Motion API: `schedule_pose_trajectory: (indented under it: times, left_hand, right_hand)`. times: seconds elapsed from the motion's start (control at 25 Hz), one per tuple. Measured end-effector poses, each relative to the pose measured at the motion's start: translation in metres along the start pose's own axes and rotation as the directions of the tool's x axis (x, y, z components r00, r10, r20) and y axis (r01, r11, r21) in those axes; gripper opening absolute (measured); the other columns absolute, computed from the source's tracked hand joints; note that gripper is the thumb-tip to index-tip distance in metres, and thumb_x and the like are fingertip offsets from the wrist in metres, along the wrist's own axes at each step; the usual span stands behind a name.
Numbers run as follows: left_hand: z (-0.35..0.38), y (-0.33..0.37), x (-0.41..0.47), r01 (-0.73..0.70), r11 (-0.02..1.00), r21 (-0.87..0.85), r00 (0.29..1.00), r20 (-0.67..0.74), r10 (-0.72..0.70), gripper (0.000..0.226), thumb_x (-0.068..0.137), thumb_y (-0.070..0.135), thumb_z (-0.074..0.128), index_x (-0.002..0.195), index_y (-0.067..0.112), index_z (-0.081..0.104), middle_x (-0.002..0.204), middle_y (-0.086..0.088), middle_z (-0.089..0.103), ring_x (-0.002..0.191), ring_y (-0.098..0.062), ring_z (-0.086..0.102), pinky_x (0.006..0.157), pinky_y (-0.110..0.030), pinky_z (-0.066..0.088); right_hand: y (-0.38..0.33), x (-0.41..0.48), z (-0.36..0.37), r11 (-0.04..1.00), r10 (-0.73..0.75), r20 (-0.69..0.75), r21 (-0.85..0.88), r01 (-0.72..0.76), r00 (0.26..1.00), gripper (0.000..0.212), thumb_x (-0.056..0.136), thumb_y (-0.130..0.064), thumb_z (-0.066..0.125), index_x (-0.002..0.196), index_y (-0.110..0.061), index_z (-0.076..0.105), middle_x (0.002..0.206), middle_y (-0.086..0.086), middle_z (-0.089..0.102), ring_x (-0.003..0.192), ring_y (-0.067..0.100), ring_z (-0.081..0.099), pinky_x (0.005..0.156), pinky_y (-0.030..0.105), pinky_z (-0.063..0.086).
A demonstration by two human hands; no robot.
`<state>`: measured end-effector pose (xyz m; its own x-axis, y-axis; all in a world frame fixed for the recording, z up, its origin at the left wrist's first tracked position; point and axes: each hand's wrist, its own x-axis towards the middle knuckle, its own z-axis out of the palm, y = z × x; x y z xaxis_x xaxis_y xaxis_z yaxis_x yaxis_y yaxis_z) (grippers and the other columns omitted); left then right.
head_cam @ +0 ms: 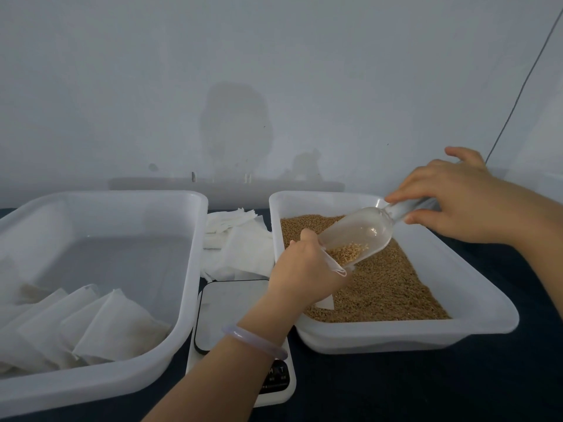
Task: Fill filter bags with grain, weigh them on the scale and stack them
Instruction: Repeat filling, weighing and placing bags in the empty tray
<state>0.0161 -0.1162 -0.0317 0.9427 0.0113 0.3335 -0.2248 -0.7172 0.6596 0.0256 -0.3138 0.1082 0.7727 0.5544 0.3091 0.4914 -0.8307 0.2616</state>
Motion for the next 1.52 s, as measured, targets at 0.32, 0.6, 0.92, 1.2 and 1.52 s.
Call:
schedule_pose_trajectory:
  times: [0.32, 0.6, 0.92, 1.2, 1.52]
  left_hand:
    - [-0.001, 0.002, 0.000, 0.048, 0.996, -0.074, 0.998, -0.043, -0.051, 0.055, 0.070, 0.047, 0.073, 0.099, 0.017, 0.037, 0.079, 0.015, 0.043, 0.087, -0.017, 0.053, 0.067, -0.027, 0.041]
    - [0.000, 0.000, 0.000, 0.066, 0.994, -0.083, 0.993, -0.090, -0.073, 0.047, 0.074, 0.040, 0.070, 0.098, 0.017, 0.037, 0.078, 0.012, 0.043, 0.084, -0.019, 0.053, 0.066, -0.028, 0.042]
    - [-0.002, -0.003, 0.002, 0.119, 0.975, -0.186, 0.977, -0.153, -0.149, 0.034, 0.080, 0.031, 0.063, 0.097, 0.019, 0.037, 0.076, 0.013, 0.045, 0.077, -0.018, 0.054, 0.062, -0.028, 0.041]
    - [-0.003, -0.005, 0.001, 0.115, 0.966, -0.233, 0.979, -0.139, -0.150, 0.036, 0.079, 0.034, 0.065, 0.097, 0.022, 0.036, 0.079, 0.015, 0.044, 0.069, 0.000, 0.046, 0.052, -0.017, 0.032]
    - [-0.005, -0.004, 0.000, 0.108, 0.968, -0.226, 0.989, -0.074, -0.128, 0.045, 0.076, 0.037, 0.068, 0.101, 0.022, 0.035, 0.083, 0.017, 0.042, 0.075, -0.007, 0.050, 0.058, -0.022, 0.038]
  right_hand:
    - [-0.005, -0.005, -0.004, 0.999, -0.027, -0.101, -0.023, 0.025, 0.995, 0.033, 0.084, -0.033, 0.065, 0.116, -0.040, 0.063, 0.112, -0.014, 0.060, 0.114, 0.012, 0.046, 0.111, 0.036, -0.004]
    - [0.009, -0.006, 0.003, 0.996, 0.006, -0.076, 0.094, 0.001, 0.997, 0.031, 0.079, -0.030, 0.071, 0.105, -0.045, 0.063, 0.100, -0.022, 0.054, 0.107, 0.008, 0.048, 0.110, 0.033, 0.005]
    - [0.015, -0.024, 0.101, 0.898, 0.162, 0.338, 0.339, -0.281, 0.927, 0.026, 0.080, -0.018, 0.071, 0.095, -0.036, 0.059, 0.095, -0.019, 0.059, 0.091, 0.002, 0.057, 0.074, 0.014, 0.041]
    - [0.001, -0.024, 0.126, 0.847, 0.047, 0.447, 0.457, -0.273, 0.893, 0.031, 0.074, -0.021, 0.078, 0.089, -0.042, 0.059, 0.094, -0.020, 0.060, 0.090, -0.004, 0.054, 0.074, 0.016, 0.040]
    - [0.028, -0.032, 0.089, 0.778, 0.142, 0.358, 0.536, -0.328, 0.923, 0.025, 0.084, -0.017, 0.067, 0.103, -0.034, 0.062, 0.104, -0.017, 0.063, 0.100, 0.000, 0.057, 0.093, 0.027, 0.043]
